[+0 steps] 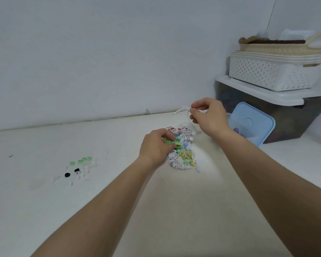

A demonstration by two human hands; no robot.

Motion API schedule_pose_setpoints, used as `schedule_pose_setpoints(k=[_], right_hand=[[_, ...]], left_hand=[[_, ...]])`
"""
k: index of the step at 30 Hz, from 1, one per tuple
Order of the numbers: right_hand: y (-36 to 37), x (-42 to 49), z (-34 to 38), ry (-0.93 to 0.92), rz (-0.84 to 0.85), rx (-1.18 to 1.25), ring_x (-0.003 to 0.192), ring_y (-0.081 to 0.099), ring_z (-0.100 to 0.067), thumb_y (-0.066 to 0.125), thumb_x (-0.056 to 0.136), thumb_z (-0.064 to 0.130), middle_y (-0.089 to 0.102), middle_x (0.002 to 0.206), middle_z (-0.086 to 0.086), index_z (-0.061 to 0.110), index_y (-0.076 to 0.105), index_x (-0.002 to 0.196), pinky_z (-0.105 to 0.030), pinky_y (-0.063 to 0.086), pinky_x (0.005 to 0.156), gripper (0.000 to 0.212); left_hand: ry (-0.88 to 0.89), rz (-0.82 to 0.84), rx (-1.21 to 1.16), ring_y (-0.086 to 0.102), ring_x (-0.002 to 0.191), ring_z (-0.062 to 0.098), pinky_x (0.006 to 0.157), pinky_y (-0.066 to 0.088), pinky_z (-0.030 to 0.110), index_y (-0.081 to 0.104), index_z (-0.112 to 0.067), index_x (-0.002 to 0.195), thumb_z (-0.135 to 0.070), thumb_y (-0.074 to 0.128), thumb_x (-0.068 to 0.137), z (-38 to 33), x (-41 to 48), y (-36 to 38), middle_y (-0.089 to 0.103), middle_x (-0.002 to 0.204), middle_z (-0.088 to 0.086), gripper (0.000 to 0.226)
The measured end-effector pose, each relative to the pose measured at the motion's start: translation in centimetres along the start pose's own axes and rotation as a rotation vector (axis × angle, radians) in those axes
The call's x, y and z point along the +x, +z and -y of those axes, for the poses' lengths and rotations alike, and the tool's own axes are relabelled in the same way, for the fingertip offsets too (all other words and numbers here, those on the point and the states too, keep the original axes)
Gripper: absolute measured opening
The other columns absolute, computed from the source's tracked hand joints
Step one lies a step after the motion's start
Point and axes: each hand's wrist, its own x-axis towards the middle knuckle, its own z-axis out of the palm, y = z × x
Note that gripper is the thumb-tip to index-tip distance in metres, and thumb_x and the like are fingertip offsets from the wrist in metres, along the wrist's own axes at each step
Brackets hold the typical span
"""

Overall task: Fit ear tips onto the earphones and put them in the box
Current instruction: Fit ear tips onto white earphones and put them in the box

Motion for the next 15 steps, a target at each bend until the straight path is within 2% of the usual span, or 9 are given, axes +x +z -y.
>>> schedule_pose_setpoints(k=[3,5,7,9,11,15], right_hand=[[0.0,0.1,1.3,0.089,0.020,0.228,0.068,0.073,-0.018,0.067,0.091,0.003,0.066,0.085,-0.008,0.012,0.067,0.090,-0.039,0.063,0.076,0.009],[0.1,0.1,2.2,0.126,0.042,0.334,0.068,0.072,-0.017,0.068,0.090,0.001,0.067,0.079,-0.009,0.008,0.066,0.092,-0.034,0.063,0.074,0.008],[0.4,0.1,2.9,0.157,0.081,0.409,0.070,0.072,-0.018,0.069,0.090,0.001,0.068,0.079,-0.009,0.006,0.066,0.093,-0.031,0.062,0.073,0.007],[0.7,0.1,3.4,0.180,0.135,0.476,0.074,0.074,-0.020,0.070,0.089,0.001,0.069,0.083,-0.011,0.005,0.066,0.094,-0.031,0.062,0.074,0.008],[1.3,-0.2,4.1,0.194,0.202,0.530,0.077,0.074,-0.022,0.070,0.089,0.000,0.069,0.087,-0.012,0.003,0.066,0.097,-0.032,0.061,0.075,0.009],[2.8,-1.3,5.0,0.216,0.305,0.589,0.079,0.074,-0.023,0.069,0.090,-0.001,0.068,0.088,-0.013,-0.001,0.065,0.101,-0.032,0.062,0.075,0.012]], left_hand=[[-0.031,-0.014,-0.093,0.058,0.062,0.008,0.062,0.045,0.021,0.072,-0.027,0.084,-0.020,0.078,0.080,0.2,0.1,-0.3,0.069,0.080,-0.009,0.010],[-0.035,-0.050,-0.157,0.061,0.070,0.007,0.071,0.049,0.023,0.071,-0.029,0.091,-0.019,0.073,0.083,0.3,0.3,-0.5,0.071,0.090,-0.012,0.013],[-0.041,-0.085,-0.249,0.065,0.088,0.009,0.087,0.052,0.030,0.068,-0.026,0.106,-0.017,0.066,0.088,0.0,0.4,-0.8,0.071,0.102,-0.011,0.021],[-0.098,-0.108,-0.392,0.062,0.106,0.012,0.100,0.049,0.033,0.063,-0.021,0.122,-0.017,0.059,0.095,-0.9,0.4,-1.3,0.069,0.117,-0.005,0.028],[-0.220,-0.121,-0.608,0.061,0.108,0.016,0.099,0.050,0.034,0.058,-0.017,0.129,-0.019,0.055,0.099,-1.9,0.2,-2.1,0.065,0.126,0.004,0.030],[-0.456,0.047,-1.285,0.071,0.099,0.041,0.077,0.061,0.040,0.052,-0.004,0.128,-0.012,0.054,0.100,-2.3,-0.6,-4.1,0.063,0.126,0.024,0.029]])
